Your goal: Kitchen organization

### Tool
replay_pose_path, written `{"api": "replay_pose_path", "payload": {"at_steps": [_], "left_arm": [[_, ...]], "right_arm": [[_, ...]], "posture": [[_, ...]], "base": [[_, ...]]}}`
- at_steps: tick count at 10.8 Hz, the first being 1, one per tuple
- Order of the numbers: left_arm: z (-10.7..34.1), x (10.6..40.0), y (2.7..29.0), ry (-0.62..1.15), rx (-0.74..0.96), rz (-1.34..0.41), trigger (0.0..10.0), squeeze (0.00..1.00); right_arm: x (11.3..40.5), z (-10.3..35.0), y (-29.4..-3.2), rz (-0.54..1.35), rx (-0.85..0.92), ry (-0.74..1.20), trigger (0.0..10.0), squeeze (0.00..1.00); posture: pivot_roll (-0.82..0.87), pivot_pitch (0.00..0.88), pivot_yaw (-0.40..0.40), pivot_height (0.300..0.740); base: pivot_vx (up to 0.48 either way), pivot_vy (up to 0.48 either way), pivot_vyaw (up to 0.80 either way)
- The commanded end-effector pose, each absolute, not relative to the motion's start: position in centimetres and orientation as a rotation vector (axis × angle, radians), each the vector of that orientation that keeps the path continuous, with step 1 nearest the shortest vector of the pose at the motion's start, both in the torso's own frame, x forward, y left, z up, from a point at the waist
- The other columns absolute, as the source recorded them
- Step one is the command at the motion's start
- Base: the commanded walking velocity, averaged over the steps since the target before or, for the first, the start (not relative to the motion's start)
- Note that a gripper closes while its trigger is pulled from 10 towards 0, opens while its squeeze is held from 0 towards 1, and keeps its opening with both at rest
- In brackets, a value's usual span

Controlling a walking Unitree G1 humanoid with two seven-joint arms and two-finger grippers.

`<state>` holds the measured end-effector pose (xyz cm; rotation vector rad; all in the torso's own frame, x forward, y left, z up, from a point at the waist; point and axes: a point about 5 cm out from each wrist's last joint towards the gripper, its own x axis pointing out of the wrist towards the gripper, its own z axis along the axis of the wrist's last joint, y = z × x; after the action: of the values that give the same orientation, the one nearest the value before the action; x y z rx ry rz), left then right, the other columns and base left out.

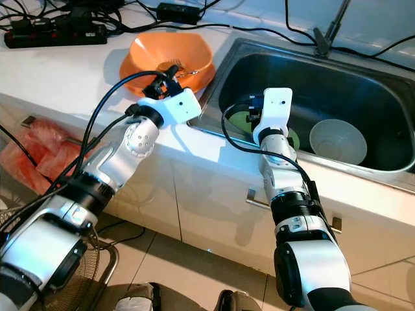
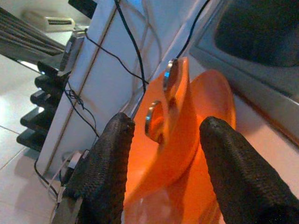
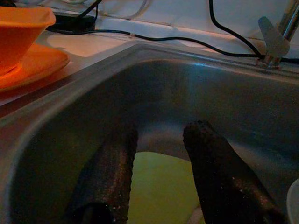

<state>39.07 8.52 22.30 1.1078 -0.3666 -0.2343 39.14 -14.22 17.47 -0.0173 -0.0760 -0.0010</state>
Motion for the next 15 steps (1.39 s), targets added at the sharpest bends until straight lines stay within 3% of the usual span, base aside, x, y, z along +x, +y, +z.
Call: {"api": "replay_pose_path", "payload": {"at_steps": [1, 2, 3, 15], "left_arm": [[22.7, 39.2, 7.8, -0.397, 1.13, -0.244, 10.0, 0.0], [22.8, 39.3, 7.7, -0.398, 1.129, -0.244, 1.5, 0.0], [22.8, 39.4, 7.7, -0.401, 1.126, -0.248, 0.0, 0.0], [23.6, 39.1, 7.8, -0.48, 1.095, -0.222, 0.0, 0.0]], "right_arm": [[38.9, 16.9, -14.7, -0.02, -0.003, -0.06, 10.0, 0.0], [38.9, 16.9, -14.8, -0.022, -0.002, -0.059, 10.0, 0.0], [38.8, 16.8, -14.8, -0.024, -0.002, -0.057, 10.0, 0.0], [38.9, 16.5, -14.8, -0.031, 0.004, -0.044, 10.0, 0.0]], "posture": [[0.09, 0.099, -0.053, 0.74], [0.1, 0.1, -0.053, 0.74], [0.1, 0.101, -0.053, 0.74], [0.11, 0.107, -0.06, 0.74]], "base": [[0.0, 0.0, 0.0], [0.0, 0.0, 0.0], [0.0, 0.0, 0.0], [0.0, 0.0, 0.0]]}}
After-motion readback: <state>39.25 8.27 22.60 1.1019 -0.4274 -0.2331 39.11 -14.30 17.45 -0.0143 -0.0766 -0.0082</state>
